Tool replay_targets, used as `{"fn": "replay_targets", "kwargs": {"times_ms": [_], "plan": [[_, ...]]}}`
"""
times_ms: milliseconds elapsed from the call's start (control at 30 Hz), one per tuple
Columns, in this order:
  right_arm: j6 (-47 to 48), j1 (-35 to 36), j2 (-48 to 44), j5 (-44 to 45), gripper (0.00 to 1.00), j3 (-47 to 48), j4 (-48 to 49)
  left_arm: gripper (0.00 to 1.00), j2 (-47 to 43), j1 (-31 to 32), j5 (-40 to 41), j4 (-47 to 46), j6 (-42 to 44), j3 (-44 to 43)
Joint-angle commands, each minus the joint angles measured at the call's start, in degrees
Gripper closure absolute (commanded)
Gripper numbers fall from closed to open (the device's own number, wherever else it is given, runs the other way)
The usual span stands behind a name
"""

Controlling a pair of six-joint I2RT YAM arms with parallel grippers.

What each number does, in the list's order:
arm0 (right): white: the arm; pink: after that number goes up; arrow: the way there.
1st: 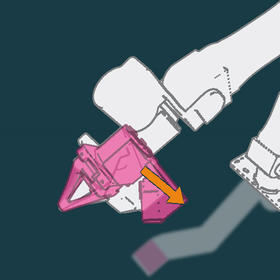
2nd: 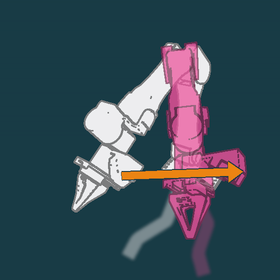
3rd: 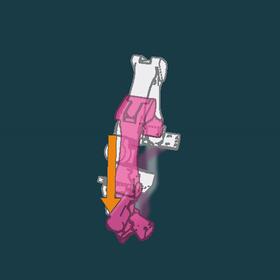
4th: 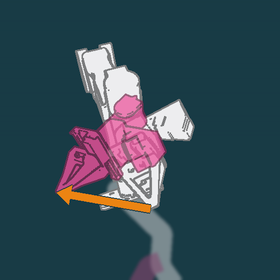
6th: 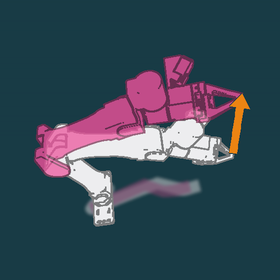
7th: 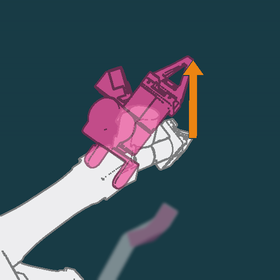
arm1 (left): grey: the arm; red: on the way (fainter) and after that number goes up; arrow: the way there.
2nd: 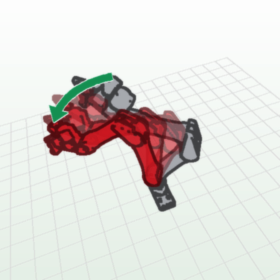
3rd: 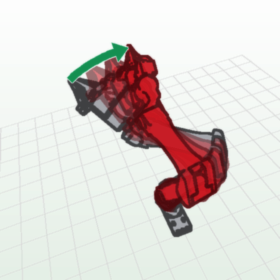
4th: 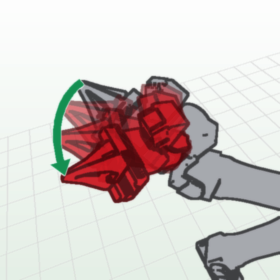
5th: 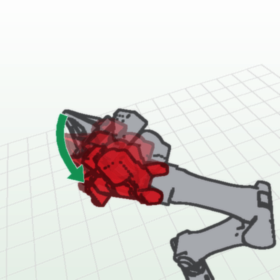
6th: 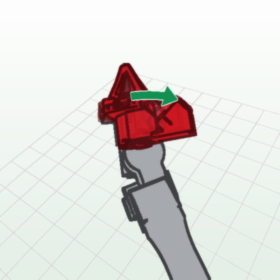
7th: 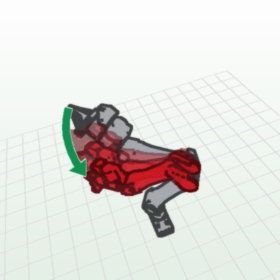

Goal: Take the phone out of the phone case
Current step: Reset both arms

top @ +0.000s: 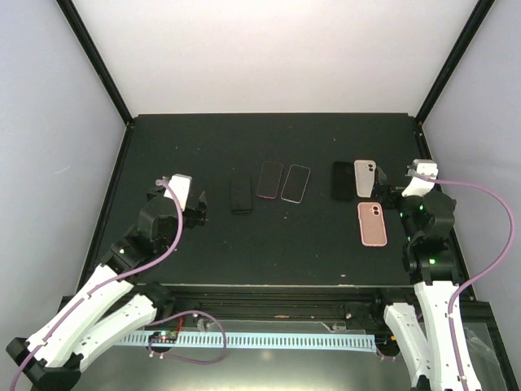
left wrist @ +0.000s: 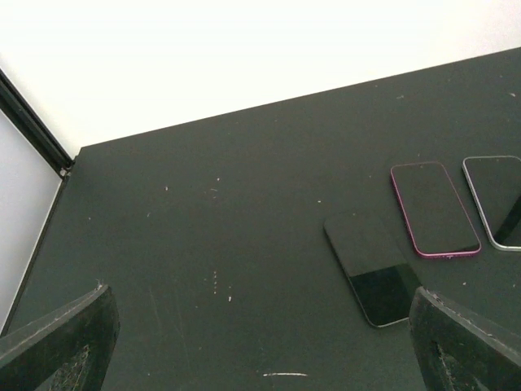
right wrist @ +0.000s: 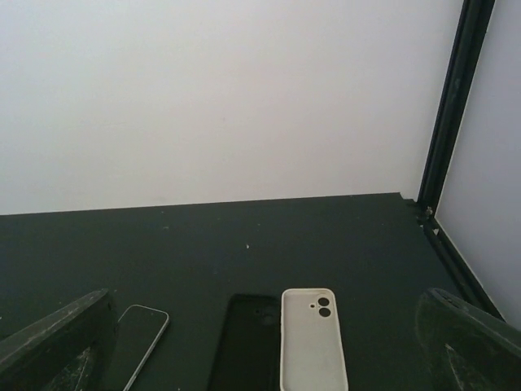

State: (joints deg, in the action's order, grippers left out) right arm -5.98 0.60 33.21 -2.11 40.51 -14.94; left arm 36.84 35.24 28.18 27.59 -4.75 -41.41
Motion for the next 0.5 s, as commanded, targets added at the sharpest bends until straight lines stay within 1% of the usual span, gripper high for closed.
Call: {"fn": "replay_targets", "kwargs": {"times_ms": [0,467], "plan": [[-0.5,0.2,0.0,1.4,0.0,0.6,1.9,0.01,0.2,-0.3,-0.6,0.4,0.8,-0.9],[-0.1,0.2,0.1,0.0,0.0,0.0,2.3,0.01,0.8,-0.4,-1.1,0.4,0.8,-0.8]]}}
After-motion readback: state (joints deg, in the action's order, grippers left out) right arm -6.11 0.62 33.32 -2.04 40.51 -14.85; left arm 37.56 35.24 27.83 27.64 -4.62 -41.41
